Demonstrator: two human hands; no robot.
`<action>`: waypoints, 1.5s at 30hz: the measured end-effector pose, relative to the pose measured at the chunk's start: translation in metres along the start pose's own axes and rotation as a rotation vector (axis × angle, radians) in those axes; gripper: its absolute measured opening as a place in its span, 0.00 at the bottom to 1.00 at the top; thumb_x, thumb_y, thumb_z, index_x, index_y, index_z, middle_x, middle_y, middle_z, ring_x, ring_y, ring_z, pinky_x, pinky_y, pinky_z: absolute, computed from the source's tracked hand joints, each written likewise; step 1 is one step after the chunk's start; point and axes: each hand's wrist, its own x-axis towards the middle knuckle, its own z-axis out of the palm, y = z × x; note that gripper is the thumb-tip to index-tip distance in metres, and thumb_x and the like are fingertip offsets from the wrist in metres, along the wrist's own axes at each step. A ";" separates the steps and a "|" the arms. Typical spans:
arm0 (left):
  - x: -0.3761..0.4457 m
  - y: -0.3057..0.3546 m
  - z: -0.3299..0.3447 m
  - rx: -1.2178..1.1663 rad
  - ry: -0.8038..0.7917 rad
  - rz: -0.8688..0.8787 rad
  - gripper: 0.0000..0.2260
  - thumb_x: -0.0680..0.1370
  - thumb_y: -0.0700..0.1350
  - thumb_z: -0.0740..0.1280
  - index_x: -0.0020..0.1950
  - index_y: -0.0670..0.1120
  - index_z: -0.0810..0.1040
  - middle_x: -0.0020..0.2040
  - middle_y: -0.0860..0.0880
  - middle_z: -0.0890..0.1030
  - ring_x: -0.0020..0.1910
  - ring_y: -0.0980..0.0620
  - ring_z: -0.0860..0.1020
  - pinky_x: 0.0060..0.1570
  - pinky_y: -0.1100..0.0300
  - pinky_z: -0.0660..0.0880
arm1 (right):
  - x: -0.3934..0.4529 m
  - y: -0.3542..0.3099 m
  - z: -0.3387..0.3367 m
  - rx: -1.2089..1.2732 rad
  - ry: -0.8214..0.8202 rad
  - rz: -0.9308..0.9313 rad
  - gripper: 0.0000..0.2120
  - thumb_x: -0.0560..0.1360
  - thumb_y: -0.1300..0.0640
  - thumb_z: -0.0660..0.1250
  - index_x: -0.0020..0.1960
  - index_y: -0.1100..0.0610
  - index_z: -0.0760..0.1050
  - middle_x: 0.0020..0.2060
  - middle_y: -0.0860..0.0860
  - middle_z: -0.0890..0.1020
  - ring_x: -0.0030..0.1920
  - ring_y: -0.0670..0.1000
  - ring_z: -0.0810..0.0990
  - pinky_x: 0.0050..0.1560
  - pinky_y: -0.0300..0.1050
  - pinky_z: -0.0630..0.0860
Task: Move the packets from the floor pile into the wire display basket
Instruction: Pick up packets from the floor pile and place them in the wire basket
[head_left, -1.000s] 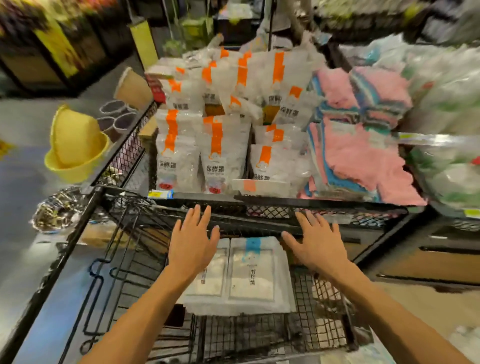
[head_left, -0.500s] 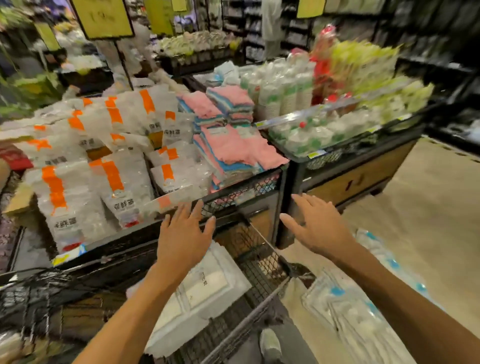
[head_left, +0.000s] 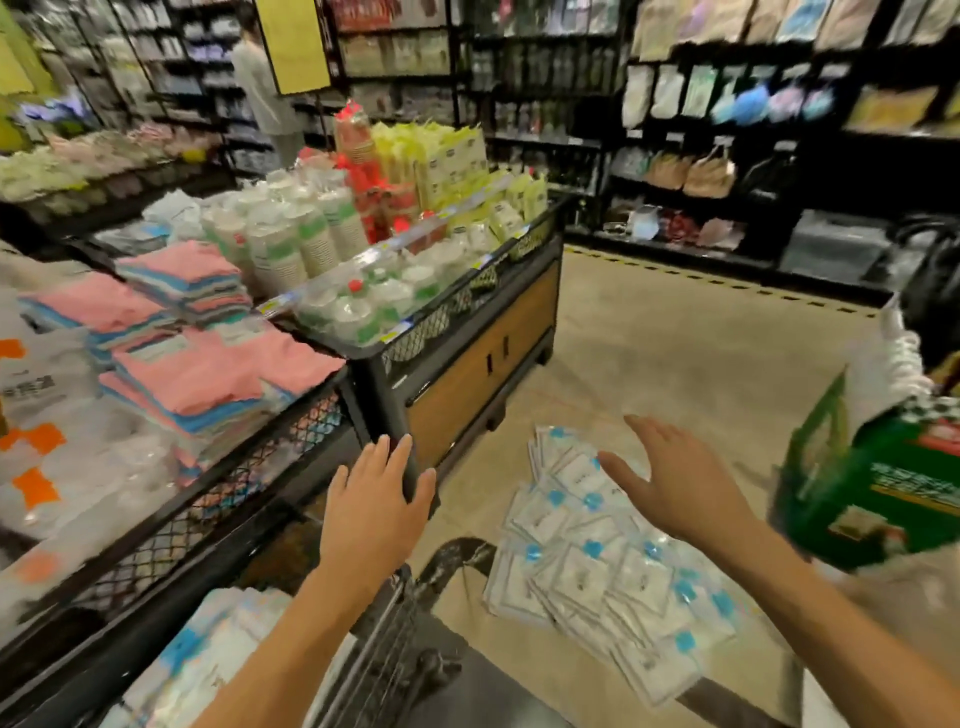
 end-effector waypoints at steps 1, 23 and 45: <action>0.009 0.014 0.006 0.008 -0.012 0.010 0.29 0.84 0.63 0.49 0.84 0.54 0.52 0.84 0.52 0.54 0.82 0.51 0.51 0.81 0.48 0.50 | 0.003 0.017 0.001 0.014 0.005 0.025 0.39 0.79 0.28 0.48 0.82 0.50 0.58 0.79 0.50 0.66 0.78 0.54 0.65 0.78 0.53 0.62; 0.162 0.230 0.155 0.026 -0.246 0.329 0.24 0.84 0.56 0.57 0.79 0.49 0.62 0.77 0.50 0.69 0.74 0.49 0.68 0.74 0.51 0.62 | 0.051 0.261 0.026 0.035 -0.096 0.510 0.38 0.80 0.28 0.49 0.83 0.48 0.53 0.82 0.50 0.61 0.81 0.55 0.60 0.81 0.57 0.55; 0.366 0.198 0.410 0.186 -0.464 0.471 0.34 0.80 0.62 0.45 0.80 0.45 0.65 0.79 0.43 0.67 0.77 0.43 0.67 0.74 0.39 0.66 | 0.219 0.331 0.210 0.063 -0.195 0.724 0.44 0.78 0.29 0.59 0.84 0.51 0.47 0.82 0.51 0.60 0.81 0.55 0.58 0.81 0.54 0.58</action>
